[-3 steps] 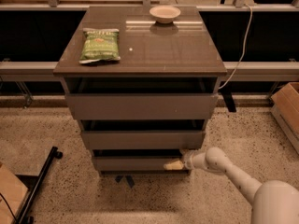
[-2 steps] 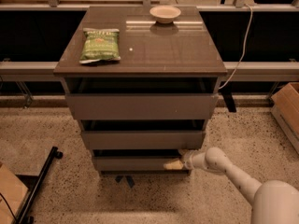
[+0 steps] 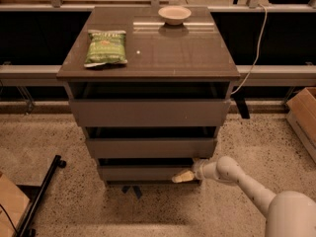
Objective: Open bottom drawer
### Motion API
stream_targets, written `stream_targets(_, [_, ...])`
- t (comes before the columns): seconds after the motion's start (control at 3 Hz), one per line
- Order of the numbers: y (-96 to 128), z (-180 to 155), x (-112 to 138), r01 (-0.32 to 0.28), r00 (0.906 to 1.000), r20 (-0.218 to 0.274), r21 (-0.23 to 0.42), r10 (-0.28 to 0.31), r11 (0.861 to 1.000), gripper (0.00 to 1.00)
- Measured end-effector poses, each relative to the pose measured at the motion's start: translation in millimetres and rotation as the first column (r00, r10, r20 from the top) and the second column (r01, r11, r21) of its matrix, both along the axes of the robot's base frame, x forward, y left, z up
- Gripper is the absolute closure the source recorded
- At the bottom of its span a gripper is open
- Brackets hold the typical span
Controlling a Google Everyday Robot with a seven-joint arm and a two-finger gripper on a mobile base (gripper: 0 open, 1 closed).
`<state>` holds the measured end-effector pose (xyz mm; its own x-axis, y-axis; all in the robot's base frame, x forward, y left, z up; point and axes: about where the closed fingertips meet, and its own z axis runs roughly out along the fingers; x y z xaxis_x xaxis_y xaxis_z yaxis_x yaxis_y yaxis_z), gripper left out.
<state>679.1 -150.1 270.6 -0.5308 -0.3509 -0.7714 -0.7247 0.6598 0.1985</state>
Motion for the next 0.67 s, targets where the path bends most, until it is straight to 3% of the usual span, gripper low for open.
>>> stream_targets(0.33, [0.0,0.0,0.0,0.000,1.0000,0.000,0.000,0.000,1.000,0.00])
stream_targets(0.67, [0.0,0.0,-0.1,0.000,1.0000,0.000,0.000,0.000,1.000,0.16])
